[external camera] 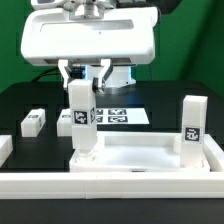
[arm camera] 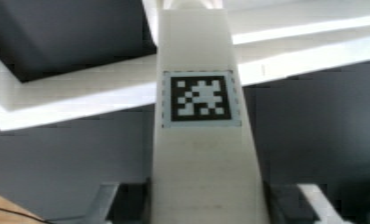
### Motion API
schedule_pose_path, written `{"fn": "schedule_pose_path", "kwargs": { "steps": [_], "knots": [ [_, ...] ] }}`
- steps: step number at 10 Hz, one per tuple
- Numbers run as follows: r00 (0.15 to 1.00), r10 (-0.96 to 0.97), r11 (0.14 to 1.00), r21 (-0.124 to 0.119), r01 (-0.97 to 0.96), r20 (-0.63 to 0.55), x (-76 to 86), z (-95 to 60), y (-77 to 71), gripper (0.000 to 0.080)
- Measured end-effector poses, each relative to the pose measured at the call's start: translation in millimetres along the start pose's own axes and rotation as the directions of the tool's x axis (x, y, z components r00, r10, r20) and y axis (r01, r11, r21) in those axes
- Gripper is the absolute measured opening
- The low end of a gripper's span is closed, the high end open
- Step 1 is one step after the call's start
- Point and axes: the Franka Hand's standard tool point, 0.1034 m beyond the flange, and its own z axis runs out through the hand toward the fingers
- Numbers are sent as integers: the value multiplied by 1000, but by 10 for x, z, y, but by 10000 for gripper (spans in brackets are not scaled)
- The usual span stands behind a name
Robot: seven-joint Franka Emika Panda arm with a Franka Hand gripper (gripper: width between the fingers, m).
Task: Assemble desk
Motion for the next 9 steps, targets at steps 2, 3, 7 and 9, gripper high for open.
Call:
{"fn": "schedule_pose_path", "kwargs": {
  "steps": [2,3,7,9],
  "knots": [
    [1000,-5,1000,-3,5,-7,-4,36,-11,290],
    [1000,-6,1000,-5,6,-14,1,41,-13,290],
    [995,-19,1000,-20,17,-94,9,49,-65,291],
    [995,-19,1000,-21,17,-93,10,52,-57,407]
  ]
}}
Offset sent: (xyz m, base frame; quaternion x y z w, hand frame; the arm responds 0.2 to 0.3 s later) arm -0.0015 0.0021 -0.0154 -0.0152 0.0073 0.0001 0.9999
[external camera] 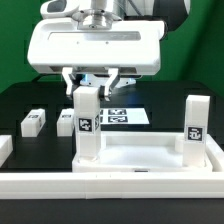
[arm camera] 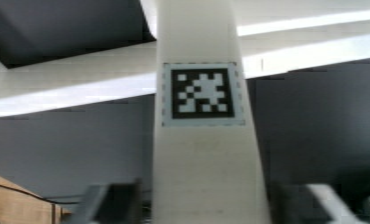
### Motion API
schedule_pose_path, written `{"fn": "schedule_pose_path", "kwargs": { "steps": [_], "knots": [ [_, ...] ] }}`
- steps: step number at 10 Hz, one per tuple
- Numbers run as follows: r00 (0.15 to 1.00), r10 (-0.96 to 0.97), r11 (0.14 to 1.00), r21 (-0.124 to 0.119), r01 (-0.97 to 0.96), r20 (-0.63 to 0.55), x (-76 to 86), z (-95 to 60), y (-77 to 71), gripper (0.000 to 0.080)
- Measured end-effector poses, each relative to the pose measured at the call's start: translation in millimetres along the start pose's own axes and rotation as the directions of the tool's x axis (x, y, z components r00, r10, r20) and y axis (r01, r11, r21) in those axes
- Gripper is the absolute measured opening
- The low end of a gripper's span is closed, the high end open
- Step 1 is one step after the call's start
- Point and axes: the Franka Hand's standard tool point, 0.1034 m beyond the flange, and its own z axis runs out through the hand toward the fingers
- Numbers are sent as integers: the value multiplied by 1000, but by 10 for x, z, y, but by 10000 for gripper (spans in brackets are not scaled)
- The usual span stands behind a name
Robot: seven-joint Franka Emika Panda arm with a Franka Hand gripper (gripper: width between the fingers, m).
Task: Assemble desk
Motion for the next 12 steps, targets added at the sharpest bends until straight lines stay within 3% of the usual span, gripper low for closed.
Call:
{"fn": "schedule_pose_path", "kwargs": {
  "steps": [1,2,3,7,9,11,12],
  "knots": [
    [1000,0,1000,0,0,0,0,0,0,542],
    [1000,0,1000,0,0,0,-1,1,0,542],
    [1000,0,1000,0,0,0,-2,1,0,625],
    [1000,0,1000,1,0,3,-3,3,-2,649],
    [995,15,999,39,-19,96,111,-66,-78,649],
    [991,26,998,49,-33,132,230,-61,-55,649],
    [982,30,998,55,-41,187,199,-20,-36,649]
  ]
}}
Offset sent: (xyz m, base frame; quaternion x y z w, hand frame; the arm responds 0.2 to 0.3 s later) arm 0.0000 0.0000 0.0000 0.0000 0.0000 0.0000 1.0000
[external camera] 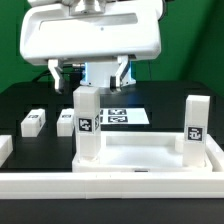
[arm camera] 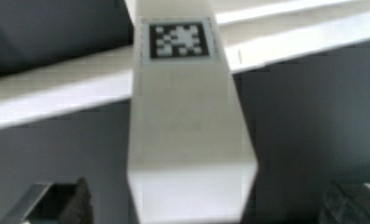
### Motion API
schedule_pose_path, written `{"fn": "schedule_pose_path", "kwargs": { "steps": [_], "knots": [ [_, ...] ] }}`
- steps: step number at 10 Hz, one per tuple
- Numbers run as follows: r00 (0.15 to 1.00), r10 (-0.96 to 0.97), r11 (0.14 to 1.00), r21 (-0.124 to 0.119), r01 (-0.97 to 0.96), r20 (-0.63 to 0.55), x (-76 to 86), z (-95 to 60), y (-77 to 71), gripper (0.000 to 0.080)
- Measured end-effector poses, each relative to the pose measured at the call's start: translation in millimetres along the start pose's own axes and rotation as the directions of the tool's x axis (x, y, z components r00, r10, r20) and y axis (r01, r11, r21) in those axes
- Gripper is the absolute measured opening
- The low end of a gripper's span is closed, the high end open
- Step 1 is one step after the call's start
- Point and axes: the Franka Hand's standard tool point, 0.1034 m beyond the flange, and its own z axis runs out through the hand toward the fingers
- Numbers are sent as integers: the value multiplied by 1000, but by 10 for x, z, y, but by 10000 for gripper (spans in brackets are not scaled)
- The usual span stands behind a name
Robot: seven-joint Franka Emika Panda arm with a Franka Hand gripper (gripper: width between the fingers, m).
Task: Assemble desk
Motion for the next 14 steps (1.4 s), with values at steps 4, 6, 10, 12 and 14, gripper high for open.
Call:
{"fn": "schedule_pose_path", "kwargs": {
  "steps": [4,6,10,12,14],
  "knots": [
    [917,31,997,52,-56,397,-121,23,-24,649],
    [939,32,998,43,-49,344,-52,60,-7,649],
    [898,43,997,35,-65,438,-135,175,30,649],
    [881,61,996,26,-83,469,-214,201,20,649],
    [881,62,996,26,-83,470,-220,206,23,385]
  ]
}}
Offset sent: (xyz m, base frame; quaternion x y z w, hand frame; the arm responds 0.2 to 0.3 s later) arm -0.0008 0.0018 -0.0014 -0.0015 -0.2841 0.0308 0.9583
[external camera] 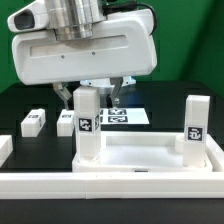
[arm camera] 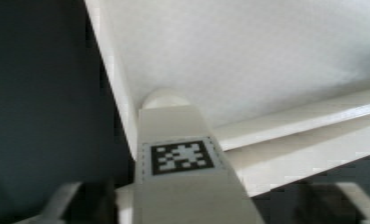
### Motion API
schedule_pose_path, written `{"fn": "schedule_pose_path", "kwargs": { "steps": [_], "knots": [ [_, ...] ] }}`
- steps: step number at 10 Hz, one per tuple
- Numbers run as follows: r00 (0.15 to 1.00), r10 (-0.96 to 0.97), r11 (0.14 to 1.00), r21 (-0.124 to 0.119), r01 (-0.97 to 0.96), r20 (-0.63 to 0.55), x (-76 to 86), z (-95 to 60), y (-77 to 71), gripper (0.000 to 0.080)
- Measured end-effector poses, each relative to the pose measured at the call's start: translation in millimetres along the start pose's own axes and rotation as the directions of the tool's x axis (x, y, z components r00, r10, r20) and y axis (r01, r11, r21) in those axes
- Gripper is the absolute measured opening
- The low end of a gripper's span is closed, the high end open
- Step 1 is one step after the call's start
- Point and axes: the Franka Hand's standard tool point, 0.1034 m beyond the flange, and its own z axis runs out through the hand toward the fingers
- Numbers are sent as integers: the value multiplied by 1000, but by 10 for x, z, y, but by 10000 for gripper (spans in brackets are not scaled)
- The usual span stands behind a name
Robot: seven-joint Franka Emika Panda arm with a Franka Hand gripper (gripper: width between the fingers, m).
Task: Assemble desk
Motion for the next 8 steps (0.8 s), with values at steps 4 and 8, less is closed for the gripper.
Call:
{"fn": "schedule_pose_path", "kwargs": {
  "steps": [4,8],
  "knots": [
    [1000,5,1000,0,-5,1,-4,6,4,288],
    [928,372,928,-11,-372,-17,11,40,-82,289]
  ]
}}
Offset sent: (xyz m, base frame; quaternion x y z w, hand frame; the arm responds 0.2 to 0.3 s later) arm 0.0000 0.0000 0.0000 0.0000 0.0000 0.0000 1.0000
